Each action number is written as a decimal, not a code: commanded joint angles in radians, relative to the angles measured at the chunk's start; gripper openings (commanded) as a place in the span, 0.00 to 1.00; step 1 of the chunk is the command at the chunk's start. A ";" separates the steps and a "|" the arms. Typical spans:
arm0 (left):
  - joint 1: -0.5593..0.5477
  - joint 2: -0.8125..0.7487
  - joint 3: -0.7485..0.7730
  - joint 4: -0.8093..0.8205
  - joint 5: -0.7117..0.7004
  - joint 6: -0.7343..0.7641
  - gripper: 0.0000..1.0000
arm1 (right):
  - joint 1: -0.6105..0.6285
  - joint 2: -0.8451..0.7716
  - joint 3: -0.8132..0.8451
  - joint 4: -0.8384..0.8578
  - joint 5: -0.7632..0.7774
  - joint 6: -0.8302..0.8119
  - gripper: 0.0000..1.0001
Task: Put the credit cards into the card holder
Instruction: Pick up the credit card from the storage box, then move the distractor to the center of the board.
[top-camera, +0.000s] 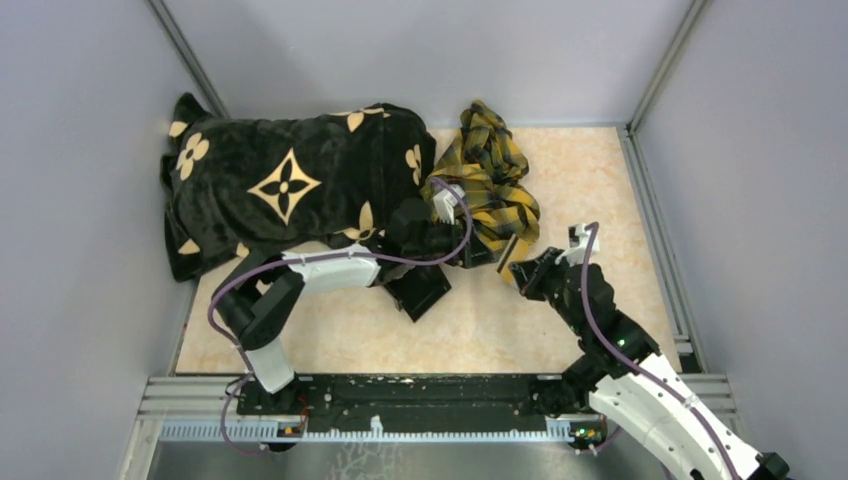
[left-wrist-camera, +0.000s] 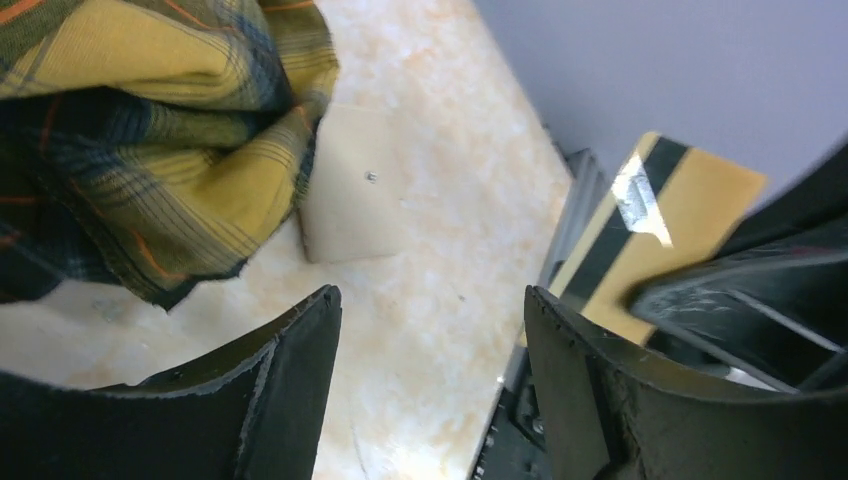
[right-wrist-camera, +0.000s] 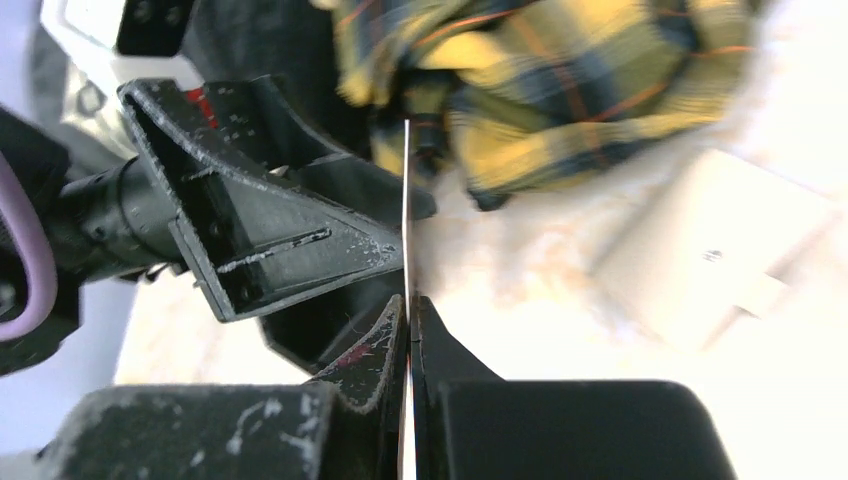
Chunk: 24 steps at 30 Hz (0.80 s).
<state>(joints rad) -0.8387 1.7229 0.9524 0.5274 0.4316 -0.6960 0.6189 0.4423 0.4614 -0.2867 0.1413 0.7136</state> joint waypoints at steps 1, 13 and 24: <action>-0.061 0.102 0.139 -0.224 -0.129 0.141 0.74 | 0.005 -0.018 0.093 -0.289 0.268 0.026 0.00; -0.125 0.315 0.340 -0.424 -0.264 0.279 0.70 | 0.003 0.047 0.070 -0.461 0.453 0.239 0.00; -0.125 0.367 0.378 -0.430 -0.286 0.293 0.67 | -0.127 0.114 0.023 -0.417 0.390 0.215 0.00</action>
<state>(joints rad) -0.9657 2.0712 1.3010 0.1154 0.1699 -0.4248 0.5407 0.5346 0.4824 -0.7433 0.5449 0.9436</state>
